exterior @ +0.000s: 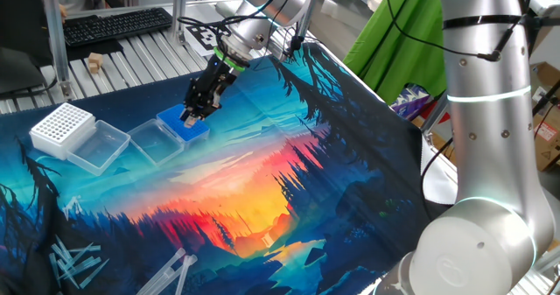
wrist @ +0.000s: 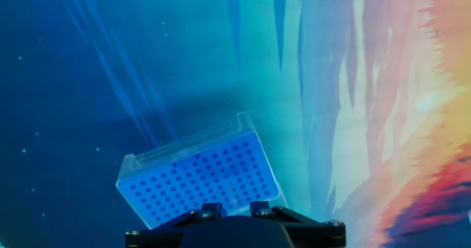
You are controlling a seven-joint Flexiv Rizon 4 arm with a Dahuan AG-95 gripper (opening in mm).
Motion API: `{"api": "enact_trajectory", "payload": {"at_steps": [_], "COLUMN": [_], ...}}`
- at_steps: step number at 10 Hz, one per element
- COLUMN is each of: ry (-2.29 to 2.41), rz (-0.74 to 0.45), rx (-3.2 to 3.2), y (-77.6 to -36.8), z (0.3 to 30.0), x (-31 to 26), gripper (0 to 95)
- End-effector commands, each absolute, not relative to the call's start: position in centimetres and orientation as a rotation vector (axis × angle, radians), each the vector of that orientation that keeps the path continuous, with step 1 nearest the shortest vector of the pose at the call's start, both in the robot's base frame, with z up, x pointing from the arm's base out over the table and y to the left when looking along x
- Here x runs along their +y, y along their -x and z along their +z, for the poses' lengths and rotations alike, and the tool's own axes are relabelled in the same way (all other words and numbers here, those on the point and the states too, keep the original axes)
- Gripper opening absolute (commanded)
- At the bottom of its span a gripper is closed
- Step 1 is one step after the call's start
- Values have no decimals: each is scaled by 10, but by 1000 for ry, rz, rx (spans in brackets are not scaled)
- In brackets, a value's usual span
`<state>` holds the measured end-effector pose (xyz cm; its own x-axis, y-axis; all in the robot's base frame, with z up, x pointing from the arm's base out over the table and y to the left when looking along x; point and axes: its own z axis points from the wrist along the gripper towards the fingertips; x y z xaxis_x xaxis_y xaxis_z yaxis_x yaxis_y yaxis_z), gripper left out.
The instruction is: Insert a small pipette tip into the holder for small pipette tips
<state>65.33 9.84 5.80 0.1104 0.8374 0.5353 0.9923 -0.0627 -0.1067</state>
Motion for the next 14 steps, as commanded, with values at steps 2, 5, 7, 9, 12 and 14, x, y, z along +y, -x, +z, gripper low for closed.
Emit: {"api": "enact_trajectory", "payload": {"at_steps": [2, 5, 7, 9, 12, 14], "ry": [1944, 1936, 1903, 1868, 1828, 1815], "rz": [-460, -437, -418, -404, -365, -364], "rx": [-1798, -1873, -1981, -2063, -2188, -2227], "y": [-653, -651, -649, -648, -649, -649], "z": [66, 68, 71, 72, 71, 68], "x": [100, 102, 106, 107, 107, 106], "gripper": [190, 190, 0, 0, 0, 0]}}
